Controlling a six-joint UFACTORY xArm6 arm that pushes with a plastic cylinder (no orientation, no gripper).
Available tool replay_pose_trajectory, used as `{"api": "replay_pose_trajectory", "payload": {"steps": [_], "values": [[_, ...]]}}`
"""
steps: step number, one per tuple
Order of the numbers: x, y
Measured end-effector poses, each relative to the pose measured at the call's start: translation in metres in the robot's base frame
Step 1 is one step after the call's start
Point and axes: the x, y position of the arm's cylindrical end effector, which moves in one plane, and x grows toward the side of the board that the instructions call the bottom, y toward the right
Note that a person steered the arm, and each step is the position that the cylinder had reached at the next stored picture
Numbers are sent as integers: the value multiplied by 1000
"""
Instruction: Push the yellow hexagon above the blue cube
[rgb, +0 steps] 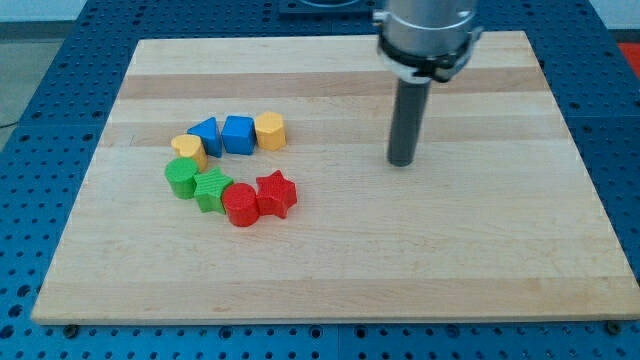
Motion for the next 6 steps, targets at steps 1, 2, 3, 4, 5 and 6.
{"api": "replay_pose_trajectory", "payload": {"steps": [1,2,3,4,5,6], "values": [[0,-34],[0,-75],[-12,-110],[-48,-123],[-76,-142],[-87,-149]]}}
